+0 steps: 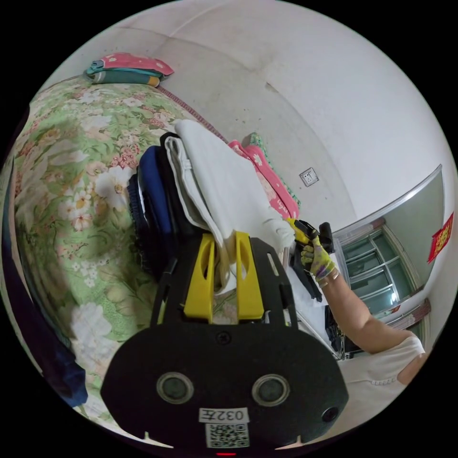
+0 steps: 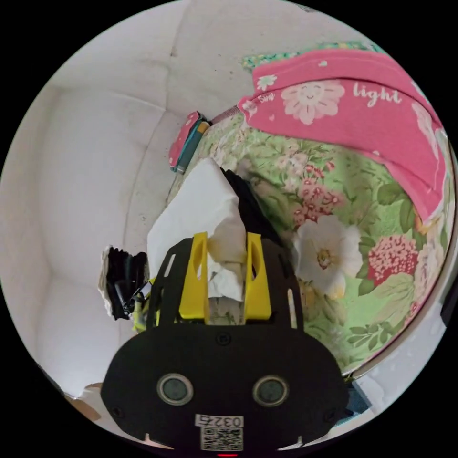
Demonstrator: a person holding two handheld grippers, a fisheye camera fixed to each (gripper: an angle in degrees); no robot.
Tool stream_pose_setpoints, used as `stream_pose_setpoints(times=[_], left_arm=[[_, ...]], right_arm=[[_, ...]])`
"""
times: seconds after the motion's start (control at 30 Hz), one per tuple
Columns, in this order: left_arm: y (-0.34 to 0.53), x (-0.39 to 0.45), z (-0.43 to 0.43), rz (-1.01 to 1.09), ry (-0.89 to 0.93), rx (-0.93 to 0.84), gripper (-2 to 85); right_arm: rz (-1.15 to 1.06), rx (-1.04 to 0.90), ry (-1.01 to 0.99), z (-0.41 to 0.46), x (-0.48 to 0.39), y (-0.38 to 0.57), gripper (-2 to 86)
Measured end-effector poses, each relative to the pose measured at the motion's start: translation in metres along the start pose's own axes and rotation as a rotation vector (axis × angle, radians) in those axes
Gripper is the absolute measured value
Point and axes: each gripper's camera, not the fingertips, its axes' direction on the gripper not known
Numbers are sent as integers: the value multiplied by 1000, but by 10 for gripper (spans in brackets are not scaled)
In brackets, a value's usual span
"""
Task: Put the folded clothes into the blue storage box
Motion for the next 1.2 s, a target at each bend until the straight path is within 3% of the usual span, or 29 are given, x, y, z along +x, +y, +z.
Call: stream_pose_setpoints(times=[0.27, 0.5, 0.7, 0.9, 1.2], left_arm=[[-9, -36, 37, 9, 8, 28, 62], [-18, -54, 56, 36, 50, 97, 29], [-15, -35, 75, 111, 328, 98, 22], [34, -19, 199, 125, 443, -207, 20], [146, 13, 459, 223, 452, -915, 17]], right_arm=[[-343, -1, 302, 6, -47, 16, 50], [-524, 130, 31, -44, -74, 41, 46], [-559, 249, -164, -118, -21, 87, 47], [-386, 286, -88, -169, 94, 169, 46], [249, 442, 51, -204, 284, 339, 47]])
